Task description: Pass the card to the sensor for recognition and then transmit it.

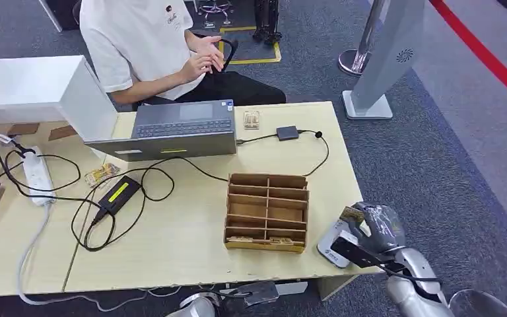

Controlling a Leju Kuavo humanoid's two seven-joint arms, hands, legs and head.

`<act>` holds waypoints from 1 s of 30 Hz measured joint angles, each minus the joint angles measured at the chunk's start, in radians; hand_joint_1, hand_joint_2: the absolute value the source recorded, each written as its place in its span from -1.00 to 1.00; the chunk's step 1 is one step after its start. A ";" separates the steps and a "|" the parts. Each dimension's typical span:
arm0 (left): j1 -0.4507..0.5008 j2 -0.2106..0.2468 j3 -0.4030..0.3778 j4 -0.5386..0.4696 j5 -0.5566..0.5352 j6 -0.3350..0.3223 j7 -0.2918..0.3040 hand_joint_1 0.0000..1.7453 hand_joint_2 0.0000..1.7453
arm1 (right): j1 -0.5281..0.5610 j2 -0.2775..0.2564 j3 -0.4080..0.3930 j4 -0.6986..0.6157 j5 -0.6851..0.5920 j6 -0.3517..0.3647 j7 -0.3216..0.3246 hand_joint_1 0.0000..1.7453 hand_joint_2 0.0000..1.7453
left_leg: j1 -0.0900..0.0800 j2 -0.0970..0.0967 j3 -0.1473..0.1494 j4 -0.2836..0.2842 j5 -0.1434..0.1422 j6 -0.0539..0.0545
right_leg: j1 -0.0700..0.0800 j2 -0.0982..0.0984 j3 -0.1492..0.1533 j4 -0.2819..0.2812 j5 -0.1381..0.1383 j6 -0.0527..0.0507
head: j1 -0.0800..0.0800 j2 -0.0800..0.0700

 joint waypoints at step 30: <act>-0.032 -0.014 -0.173 -0.026 0.097 -0.084 -0.004 -1.00 1.00 | -0.468 0.294 0.397 -0.040 0.095 -0.206 0.047 1.00 1.00 | 0.000 0.002 -0.002 0.000 0.001 -0.001 | 0.000 0.004 -0.003 0.002 0.001 -0.001 | 0.000 0.000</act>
